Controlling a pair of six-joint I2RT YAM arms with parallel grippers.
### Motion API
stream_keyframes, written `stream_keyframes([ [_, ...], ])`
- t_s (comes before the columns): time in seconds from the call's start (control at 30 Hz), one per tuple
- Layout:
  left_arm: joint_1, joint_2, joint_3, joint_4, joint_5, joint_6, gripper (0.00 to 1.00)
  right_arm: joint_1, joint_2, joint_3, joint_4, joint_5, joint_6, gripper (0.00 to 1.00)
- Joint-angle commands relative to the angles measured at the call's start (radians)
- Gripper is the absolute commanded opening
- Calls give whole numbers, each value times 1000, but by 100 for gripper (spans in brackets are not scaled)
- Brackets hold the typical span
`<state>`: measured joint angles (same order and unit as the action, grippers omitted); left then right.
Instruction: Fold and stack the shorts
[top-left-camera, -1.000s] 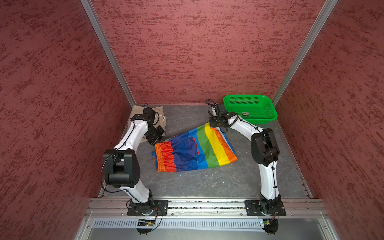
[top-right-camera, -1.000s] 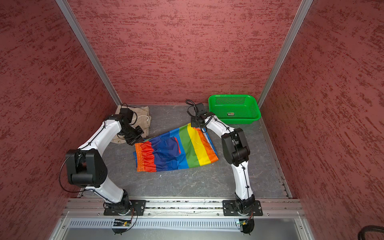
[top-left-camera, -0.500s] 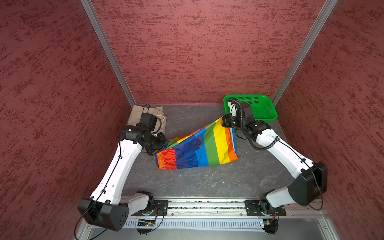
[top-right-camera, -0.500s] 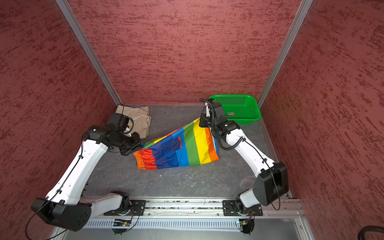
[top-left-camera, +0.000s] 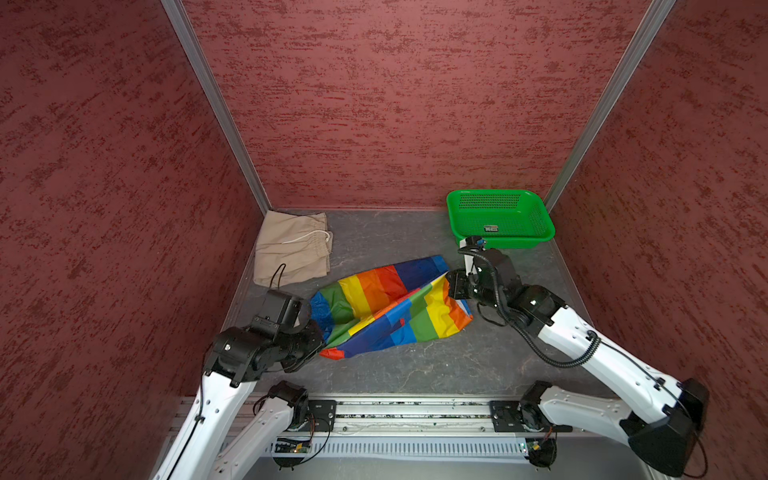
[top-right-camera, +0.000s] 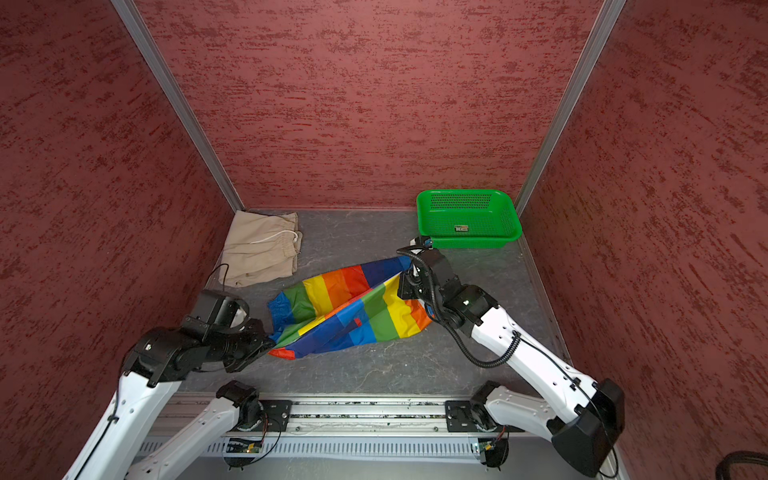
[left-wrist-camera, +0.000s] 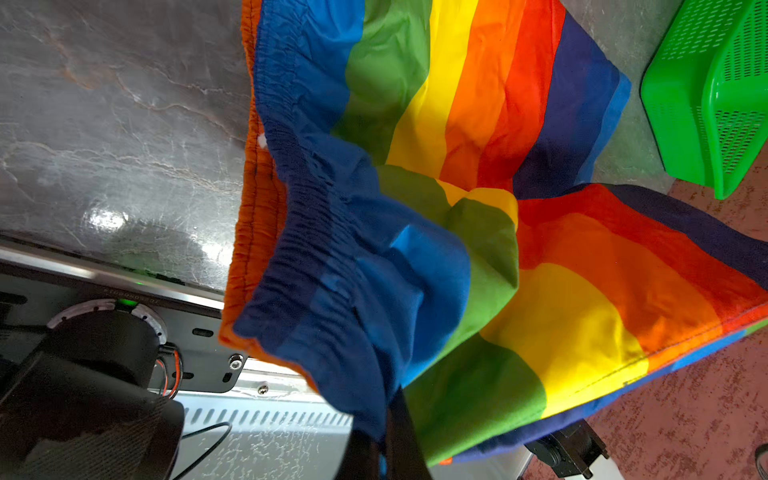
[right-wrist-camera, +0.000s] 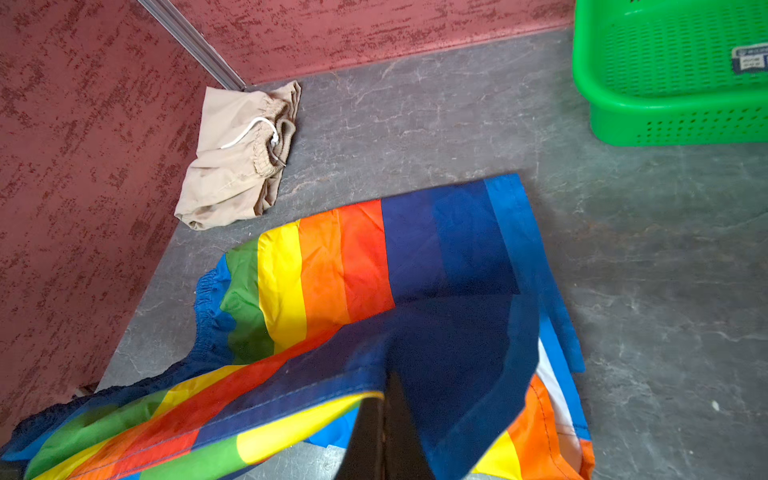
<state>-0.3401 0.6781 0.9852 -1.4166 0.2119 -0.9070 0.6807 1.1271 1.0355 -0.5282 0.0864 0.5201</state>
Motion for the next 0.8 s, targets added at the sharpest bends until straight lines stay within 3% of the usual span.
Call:
stream_keyframes([
  [0.0, -2, 9, -29, 18, -14, -16, 0, -9, 41, 29, 5, 140, 21, 0],
  [0.17, 31, 122, -17, 123, -59, 30, 2, -21, 189, 138, 0, 246, -30, 0],
  [0.23, 90, 187, -11, 168, -36, 67, 2, -50, 252, 186, 7, 253, -44, 0],
  [0.4, 340, 366, 2, 302, 60, 167, 1, -165, 436, 295, 70, 186, -75, 0],
  [0.47, 392, 440, 19, 338, 53, 190, 1, -184, 524, 363, 80, 151, -106, 0],
  [0.6, 446, 618, 46, 422, 3, 212, 1, -190, 773, 594, 9, 84, -163, 0],
  [0.77, 463, 845, 85, 489, -11, 210, 0, -198, 972, 778, -21, 51, -191, 0],
])
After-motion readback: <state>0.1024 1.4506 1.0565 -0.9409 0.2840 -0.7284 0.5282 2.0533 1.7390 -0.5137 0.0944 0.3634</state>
